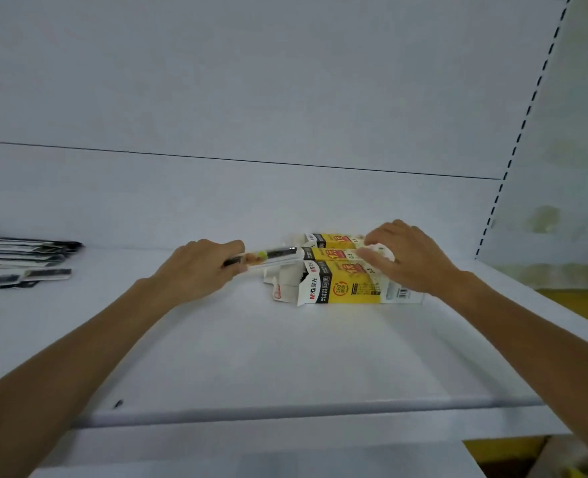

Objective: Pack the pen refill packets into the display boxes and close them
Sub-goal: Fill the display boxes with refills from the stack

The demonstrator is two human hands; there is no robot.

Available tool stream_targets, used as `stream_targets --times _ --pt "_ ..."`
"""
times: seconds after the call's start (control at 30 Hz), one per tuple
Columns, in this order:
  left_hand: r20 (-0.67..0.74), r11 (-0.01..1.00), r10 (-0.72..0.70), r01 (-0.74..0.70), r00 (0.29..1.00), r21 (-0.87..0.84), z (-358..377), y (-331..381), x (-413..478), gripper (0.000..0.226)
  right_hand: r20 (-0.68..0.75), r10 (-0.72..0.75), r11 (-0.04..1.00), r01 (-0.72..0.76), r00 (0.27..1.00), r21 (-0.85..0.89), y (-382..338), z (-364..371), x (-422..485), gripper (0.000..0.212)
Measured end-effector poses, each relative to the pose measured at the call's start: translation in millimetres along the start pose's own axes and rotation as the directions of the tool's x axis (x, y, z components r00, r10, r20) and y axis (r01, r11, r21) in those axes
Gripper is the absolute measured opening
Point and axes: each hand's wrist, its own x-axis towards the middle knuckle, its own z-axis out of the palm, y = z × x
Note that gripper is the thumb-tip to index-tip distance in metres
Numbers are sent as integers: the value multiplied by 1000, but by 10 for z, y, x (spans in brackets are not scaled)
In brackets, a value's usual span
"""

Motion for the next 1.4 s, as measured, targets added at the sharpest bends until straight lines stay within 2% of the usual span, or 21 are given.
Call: stream_targets --times 0.03,0.07,0.2,0.47,0.67,0.77,0.9,0.97,1.03,1.1,1.13,1.2,1.3,1.4 --pt "8 999 -6 6 1000 42 4 -19 -24 20 62 23 999 -20 998 -39 94 85 -68 58" --pt "15 996 -2 1 1000 85 6 -23 -43 20 66 47 998 -43 997 -54 148 192 -131 55" --pt "46 985 0 -8 999 175 40 42 -51 20 -136 156 988 -156 978 14 129 462 -201 58" --pt "47 986 -46 38 998 163 113 281 70 21 -253 97 995 -85 962 58 158 520 -211 52" --pt "77 1000 14 -12 997 -26 219 523 131 17 -328 84 982 -23 941 188 114 517 -218 41" --pt "94 998 51 -49 994 -31 214 644 215 13 -341 73 983 -10 937 182 90 512 -234 40" --pt "103 997 -73 76 992 -23 110 625 221 32 -355 82 988 -29 931 151 80 525 -227 40" --pt "87 989 -145 144 986 14 59 524 143 35 -357 80 988 -26 931 153 76 527 -223 40" --pt "65 973 -226 229 972 -41 12 367 32 28 -364 75 987 -18 928 158 78 532 -228 40" --pt "60 944 -292 297 955 -145 -20 211 -82 12 -375 68 988 -12 924 151 80 533 -226 40" --pt "70 934 -301 309 951 -178 -27 156 -131 6 -377 65 989 -10 924 147 80 530 -223 40" --pt "86 921 -294 306 952 -240 -19 120 -190 10 -377 59 990 -6 924 141 76 529 -224 41" --pt "37 902 -278 274 960 -332 11 193 -138 16 -374 61 989 -6 925 146 77 526 -225 41" --pt "35 891 -257 250 966 -380 84 352 -11 13 -365 68 989 -15 929 145 79 527 -222 41"
